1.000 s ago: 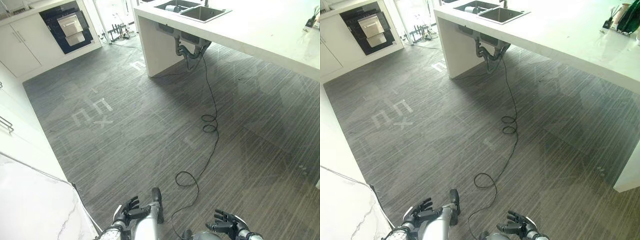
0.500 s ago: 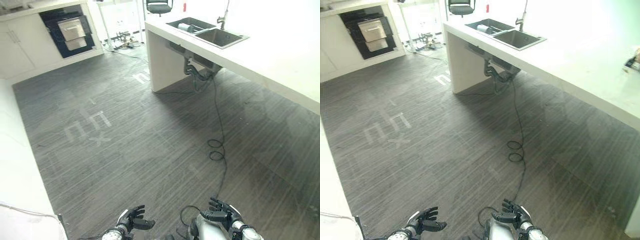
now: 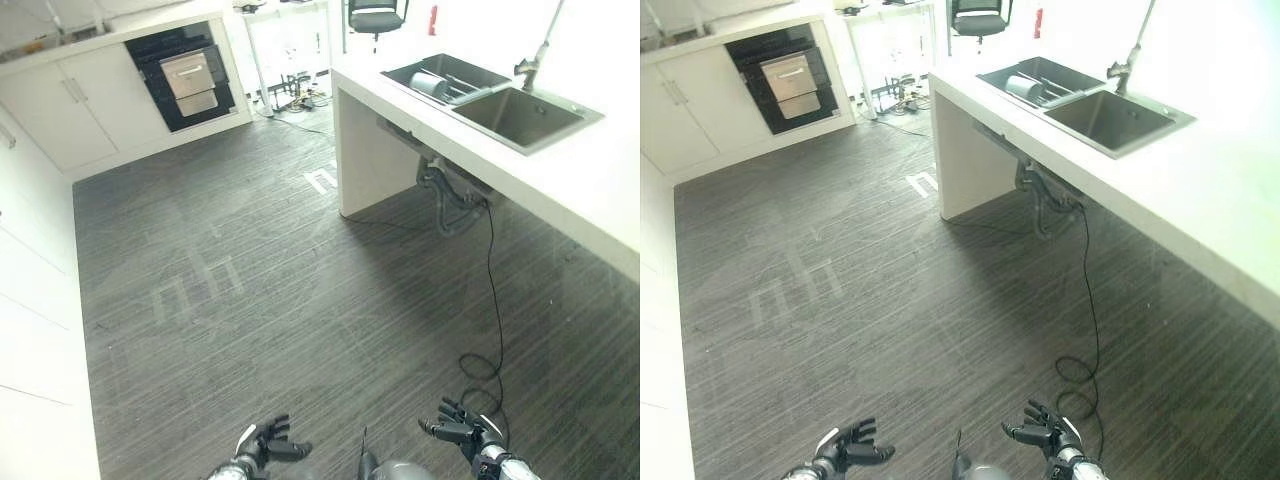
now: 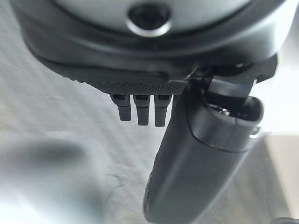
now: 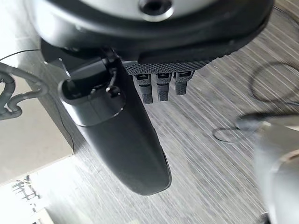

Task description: Place the dishes in the dishwasher.

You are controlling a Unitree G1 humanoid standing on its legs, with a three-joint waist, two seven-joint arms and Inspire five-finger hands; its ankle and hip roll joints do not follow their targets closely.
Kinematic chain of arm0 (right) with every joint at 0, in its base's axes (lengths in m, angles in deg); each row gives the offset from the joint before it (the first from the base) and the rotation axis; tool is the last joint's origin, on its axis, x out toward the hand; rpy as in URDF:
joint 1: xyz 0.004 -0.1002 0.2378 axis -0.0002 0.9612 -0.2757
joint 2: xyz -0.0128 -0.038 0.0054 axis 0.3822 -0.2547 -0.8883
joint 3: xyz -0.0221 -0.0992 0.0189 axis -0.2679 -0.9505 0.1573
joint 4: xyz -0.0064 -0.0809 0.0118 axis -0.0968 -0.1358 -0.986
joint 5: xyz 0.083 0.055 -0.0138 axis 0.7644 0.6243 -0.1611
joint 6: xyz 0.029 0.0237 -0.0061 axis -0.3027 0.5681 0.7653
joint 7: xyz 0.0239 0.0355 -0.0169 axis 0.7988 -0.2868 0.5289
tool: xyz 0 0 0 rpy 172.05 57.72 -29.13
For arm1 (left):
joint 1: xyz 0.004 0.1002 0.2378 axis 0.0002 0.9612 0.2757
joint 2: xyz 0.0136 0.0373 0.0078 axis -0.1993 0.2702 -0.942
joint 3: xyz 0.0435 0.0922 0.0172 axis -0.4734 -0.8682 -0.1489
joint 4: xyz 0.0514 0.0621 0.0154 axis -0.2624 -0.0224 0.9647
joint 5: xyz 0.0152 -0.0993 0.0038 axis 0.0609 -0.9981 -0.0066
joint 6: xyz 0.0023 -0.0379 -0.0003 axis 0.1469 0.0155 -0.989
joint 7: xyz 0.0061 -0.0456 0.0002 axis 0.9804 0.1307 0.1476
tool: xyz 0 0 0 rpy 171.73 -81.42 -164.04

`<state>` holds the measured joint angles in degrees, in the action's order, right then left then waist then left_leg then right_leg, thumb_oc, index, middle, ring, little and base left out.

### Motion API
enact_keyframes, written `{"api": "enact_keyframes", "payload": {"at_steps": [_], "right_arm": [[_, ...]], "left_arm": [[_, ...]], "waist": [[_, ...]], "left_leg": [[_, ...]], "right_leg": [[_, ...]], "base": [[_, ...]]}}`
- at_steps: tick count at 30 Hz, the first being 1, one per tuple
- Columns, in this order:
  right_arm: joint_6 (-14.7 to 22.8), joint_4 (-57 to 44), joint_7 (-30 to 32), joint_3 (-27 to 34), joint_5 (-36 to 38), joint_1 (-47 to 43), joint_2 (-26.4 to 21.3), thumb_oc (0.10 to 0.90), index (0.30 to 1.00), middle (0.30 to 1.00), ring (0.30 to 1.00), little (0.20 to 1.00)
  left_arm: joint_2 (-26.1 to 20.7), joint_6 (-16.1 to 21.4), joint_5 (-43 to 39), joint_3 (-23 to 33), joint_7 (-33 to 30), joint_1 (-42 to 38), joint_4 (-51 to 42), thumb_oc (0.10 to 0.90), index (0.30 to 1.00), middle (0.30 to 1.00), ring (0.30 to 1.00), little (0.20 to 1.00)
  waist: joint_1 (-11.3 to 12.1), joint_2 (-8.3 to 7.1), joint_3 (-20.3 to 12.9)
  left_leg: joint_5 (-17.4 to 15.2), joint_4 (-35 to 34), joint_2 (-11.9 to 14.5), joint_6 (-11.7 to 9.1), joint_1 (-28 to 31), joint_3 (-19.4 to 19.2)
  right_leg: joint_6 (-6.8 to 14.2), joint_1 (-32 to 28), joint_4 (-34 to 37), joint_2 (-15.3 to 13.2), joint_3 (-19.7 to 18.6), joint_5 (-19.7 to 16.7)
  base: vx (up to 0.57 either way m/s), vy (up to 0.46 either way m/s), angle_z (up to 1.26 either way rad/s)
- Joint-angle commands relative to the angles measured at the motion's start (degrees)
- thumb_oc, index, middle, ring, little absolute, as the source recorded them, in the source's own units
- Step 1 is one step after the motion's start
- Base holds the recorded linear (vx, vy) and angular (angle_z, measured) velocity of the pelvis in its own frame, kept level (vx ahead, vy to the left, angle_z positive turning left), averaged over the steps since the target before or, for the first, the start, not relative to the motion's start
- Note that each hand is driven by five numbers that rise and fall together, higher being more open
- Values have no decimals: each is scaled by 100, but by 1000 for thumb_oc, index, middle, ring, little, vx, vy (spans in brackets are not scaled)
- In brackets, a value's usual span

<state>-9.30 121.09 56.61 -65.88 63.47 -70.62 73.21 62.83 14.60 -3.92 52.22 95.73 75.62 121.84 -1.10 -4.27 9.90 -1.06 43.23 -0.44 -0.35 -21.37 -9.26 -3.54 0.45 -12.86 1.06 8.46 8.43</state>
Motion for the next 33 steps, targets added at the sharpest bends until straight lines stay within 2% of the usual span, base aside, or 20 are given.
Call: {"api": "enact_keyframes", "payload": {"at_steps": [1,4,5,7,8,10,11,14,15,16,18,19,22,24,25,27,28,30,31,33], "right_arm": [[251,-128,-47,-85,-285,-6,-371,800,900,900,900,900],[255,103,-19,-115,-276,25,-324,800,900,900,900,900],[213,128,37,-107,-278,23,-313,800,900,900,900,900],[146,162,130,-98,-241,-6,-301,800,900,900,900,900],[-135,274,265,81,-90,-17,-249,800,900,900,900,900],[-232,315,271,177,-78,2,-209,800,900,900,900,900],[-258,342,277,244,-205,22,-176,800,900,900,900,900],[-273,324,377,272,-292,74,-118,800,900,900,900,900],[-302,330,367,270,-275,70,-117,800,900,900,900,900],[-276,359,322,276,-395,59,-124,800,900,900,900,900],[-173,383,334,211,-401,89,-116,800,900,900,900,900],[-144,373,384,186,-264,128,-111,800,900,900,900,900],[-134,402,340,251,-98,196,-159,800,900,900,900,900],[-108,460,282,376,-275,245,-174,800,900,900,900,900],[-124,468,315,388,-238,239,-164,800,900,900,900,900],[-184,478,409,414,-150,258,-151,800,900,900,900,900],[-227,521,518,450,-18,274,-147,800,900,900,900,900],[-342,564,573,546,-152,270,-221,800,900,900,900,900],[-323,581,594,540,-201,271,-251,800,900,900,900,900],[-387,544,654,547,-264,290,-329,800,900,900,900,900]], "left_arm": [[121,167,-30,-175,-133,-33,136,800,900,900,900,900],[152,76,58,-212,-99,-79,243,800,900,900,900,900],[177,60,98,-188,-72,-68,282,800,900,900,900,900],[183,40,197,-145,-35,-40,325,800,900,900,900,900],[150,-46,636,-150,37,-34,403,800,900,900,900,900],[106,-72,727,-287,111,-84,423,800,900,900,900,900],[85,-88,739,-430,167,-127,431,800,900,900,900,900],[22,-78,652,-633,131,-198,398,800,900,900,900,900],[-2,-114,581,-685,90,-224,381,800,900,900,900,900],[-37,-180,450,-733,56,-259,356,800,900,900,900,900],[-71,-254,366,-760,140,-293,358,800,900,900,900,900],[-78,-299,430,-773,219,-319,368,800,900,900,900,900],[-66,-382,603,-808,314,-311,377,800,900,900,900,900],[20,-376,679,-780,206,-192,464,800,900,900,900,900],[30,-352,669,-769,181,-151,507,800,900,900,900,900],[48,-394,594,-762,155,-117,542,800,900,900,900,900],[64,-532,477,-738,242,-108,545,800,900,900,900,900],[126,-561,617,-650,306,-99,569,800,900,900,900,900],[139,-532,635,-639,301,-107,565,800,900,900,900,900],[142,-582,508,-583,221,-124,456,800,900,900,900,900]], "waist": [[-5,385,89],[114,506,58],[92,461,28],[112,500,17],[116,484,-82],[29,491,-135],[-78,550,-160],[-203,653,-129],[-229,693,-114],[-321,707,-60],[-492,734,26],[-593,733,55],[-729,563,86],[-692,530,79],[-675,543,60],[-719,523,35],[-779,559,-7],[-715,513,-136],[-656,464,-135],[-539,329,-111]], "left_leg": [[100,-2604,298,-158,479,-45],[268,-2604,816,-370,-413,140],[122,-2604,797,-398,-327,41],[246,-2604,868,-338,-244,-132],[152,-2604,709,-219,72,-205],[-66,-2604,552,-83,327,-259],[-222,-2604,439,38,527,-244],[-517,-2604,279,291,846,-358],[-595,-2604,275,330,935,-394],[-682,-2604,232,365,1055,-375],[-729,-2604,130,365,1238,-189],[-777,-2604,22,359,1347,-3],[-1076,-2604,-221,338,1691,164],[-1603,-2604,-312,258,2216,163],[-1658,-2604,-298,243,2291,103],[-1608,-2604,-358,229,2417,149],[-1546,-2604,-385,186,2599,272],[-248,-2604,-403,-132,3209,167],[121,-2333,-426,-249,3191,145],[466,-1138,-305,-370,2530,69]], "right_leg": [[659,164,-432,-132,-15,166],[761,-127,-432,-138,16,366],[825,-302,-432,-251,59,535],[876,-419,-432,-271,68,547],[981,-747,-432,-360,46,609],[1100,-966,-432,-426,154,31],[1258,-1040,-544,-449,244,-704],[1503,-232,-2336,-619,363,-1535],[1474,106,-2708,-656,398,-1541],[1417,483,-2719,-488,394,-1412],[1286,985,-2441,-178,398,-1244],[1177,1152,-1909,-90,473,-1244],[1233,1487,-432,-333,768,-1610],[1388,2010,-432,-733,1088,-1462],[1318,1958,-432,-762,1196,-1371],[1155,1883,-432,-721,1087,-1326],[1054,1783,-432,-542,761,-1195],[799,1386,-432,-379,537,-755],[735,1249,-432,-395,518,-642],[579,969,-432,-439,497,-417]], "base": [[893,460,-79],[743,392,-77],[494,335,-44],[488,366,-31],[664,470,-20],[561,421,2],[376,333,51],[330,351,54],[284,255,4],[234,129,-17],[277,18,-11],[325,-48,34],[365,-106,85],[547,-119,55],[519,-146,-8],[313,-117,-28],[514,-155,-40],[590,-200,-41],[406,-168,-58],[389,-159,-42]]}}
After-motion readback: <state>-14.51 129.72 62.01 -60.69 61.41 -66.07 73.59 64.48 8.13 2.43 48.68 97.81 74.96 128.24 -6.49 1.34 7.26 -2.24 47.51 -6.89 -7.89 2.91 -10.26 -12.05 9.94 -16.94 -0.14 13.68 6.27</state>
